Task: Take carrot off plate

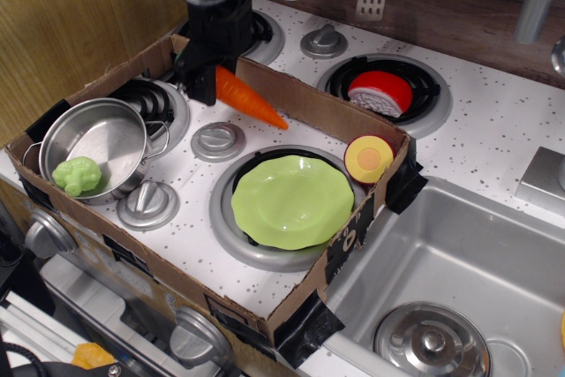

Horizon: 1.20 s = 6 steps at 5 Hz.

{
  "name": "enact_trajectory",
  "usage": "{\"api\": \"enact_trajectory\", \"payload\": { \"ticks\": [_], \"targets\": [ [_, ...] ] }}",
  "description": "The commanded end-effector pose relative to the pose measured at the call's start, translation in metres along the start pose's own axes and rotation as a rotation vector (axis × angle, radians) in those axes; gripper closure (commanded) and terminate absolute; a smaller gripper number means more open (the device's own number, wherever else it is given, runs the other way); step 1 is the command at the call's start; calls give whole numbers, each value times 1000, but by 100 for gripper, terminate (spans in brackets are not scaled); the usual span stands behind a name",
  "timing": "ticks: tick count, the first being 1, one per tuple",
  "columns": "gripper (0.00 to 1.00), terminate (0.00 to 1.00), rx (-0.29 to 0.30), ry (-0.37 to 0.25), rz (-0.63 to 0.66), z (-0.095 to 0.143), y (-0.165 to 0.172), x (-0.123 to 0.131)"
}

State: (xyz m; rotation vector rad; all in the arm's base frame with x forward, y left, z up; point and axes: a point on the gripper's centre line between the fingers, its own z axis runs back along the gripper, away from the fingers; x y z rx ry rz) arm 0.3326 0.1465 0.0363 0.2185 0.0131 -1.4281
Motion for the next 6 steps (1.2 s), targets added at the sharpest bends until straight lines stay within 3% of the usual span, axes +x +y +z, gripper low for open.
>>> {"api": "enact_trajectory", "payload": {
  "ticks": [1, 2, 3, 5, 6],
  "targets": [
    [100, 0, 164, 35, -9, 2, 14, -21],
    [100, 0, 187, 50, -32, -1, 21, -28],
    [0, 0, 212, 58, -56, 1, 25, -30],
    [0, 0, 240, 110, -72, 23, 11, -18],
    [0, 0, 157, 70, -19, 47, 2, -2]
  ]
}}
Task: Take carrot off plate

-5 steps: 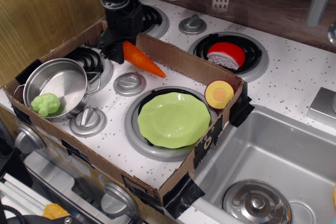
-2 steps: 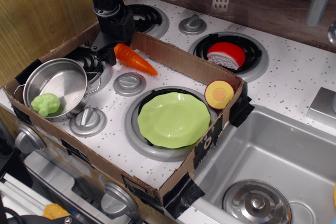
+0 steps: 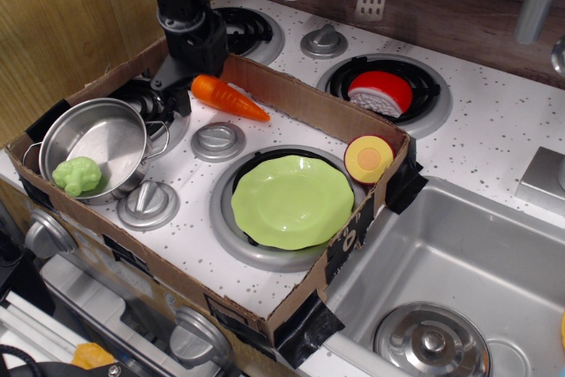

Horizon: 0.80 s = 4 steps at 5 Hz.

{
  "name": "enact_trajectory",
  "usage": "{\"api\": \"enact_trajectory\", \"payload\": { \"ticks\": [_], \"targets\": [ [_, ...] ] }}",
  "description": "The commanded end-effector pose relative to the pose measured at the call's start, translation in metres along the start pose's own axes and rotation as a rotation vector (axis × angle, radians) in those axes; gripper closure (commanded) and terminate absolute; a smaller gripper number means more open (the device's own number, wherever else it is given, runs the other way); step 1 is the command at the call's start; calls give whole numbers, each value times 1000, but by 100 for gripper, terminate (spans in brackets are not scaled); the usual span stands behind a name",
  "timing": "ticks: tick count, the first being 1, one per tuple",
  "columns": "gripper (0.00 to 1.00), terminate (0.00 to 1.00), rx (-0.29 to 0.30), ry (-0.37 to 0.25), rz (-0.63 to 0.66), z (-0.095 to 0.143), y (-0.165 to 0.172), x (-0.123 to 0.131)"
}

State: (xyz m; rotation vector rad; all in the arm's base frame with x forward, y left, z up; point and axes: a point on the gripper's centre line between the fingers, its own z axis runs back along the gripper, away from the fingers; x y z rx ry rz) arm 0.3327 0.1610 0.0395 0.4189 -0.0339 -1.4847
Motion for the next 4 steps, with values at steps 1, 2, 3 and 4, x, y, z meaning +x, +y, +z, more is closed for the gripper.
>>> {"api": "enact_trajectory", "payload": {
  "ticks": [1, 2, 3, 4],
  "targets": [
    [0, 0, -165, -86, 170, 68, 7, 32],
    [0, 0, -211, -153, 278, 85, 2, 56],
    [0, 0, -211, -153, 278, 85, 2, 56],
    [0, 0, -211, -153, 278, 85, 2, 56]
  ]
}}
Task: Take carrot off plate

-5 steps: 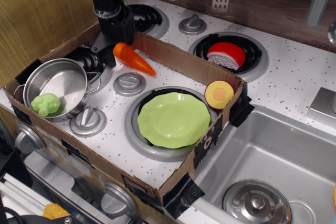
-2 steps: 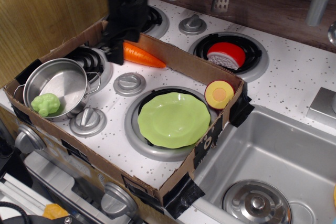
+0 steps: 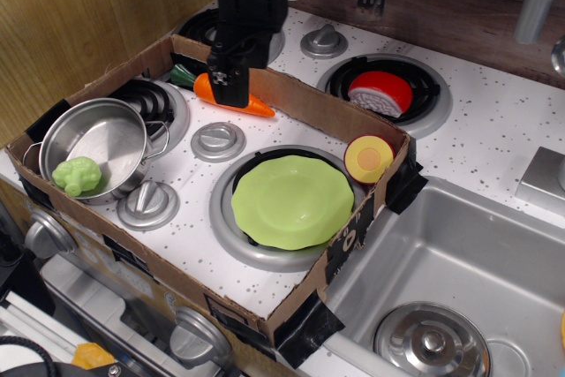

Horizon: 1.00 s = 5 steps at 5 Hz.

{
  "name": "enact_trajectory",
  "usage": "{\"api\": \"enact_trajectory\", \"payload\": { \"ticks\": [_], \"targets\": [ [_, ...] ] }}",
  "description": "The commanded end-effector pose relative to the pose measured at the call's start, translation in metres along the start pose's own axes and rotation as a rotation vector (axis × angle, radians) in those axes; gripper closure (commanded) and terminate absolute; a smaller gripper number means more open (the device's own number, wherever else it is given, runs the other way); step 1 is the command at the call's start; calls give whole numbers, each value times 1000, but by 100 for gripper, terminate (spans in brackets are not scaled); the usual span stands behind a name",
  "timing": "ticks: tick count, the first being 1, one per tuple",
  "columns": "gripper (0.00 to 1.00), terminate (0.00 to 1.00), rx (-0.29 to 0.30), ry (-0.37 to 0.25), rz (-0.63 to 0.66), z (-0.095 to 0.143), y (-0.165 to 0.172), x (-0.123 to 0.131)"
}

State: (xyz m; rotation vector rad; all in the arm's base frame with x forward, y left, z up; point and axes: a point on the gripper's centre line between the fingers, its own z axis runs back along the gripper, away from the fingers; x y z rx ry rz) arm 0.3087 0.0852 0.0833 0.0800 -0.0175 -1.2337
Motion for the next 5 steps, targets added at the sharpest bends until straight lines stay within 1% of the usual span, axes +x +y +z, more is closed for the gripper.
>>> {"api": "enact_trajectory", "payload": {
  "ticks": [1, 4, 5],
  "targets": [
    [0, 0, 52, -5, 5, 22, 9, 1],
    [0, 0, 52, -5, 5, 22, 9, 1],
    [0, 100, 52, -5, 5, 22, 9, 1]
  ]
}}
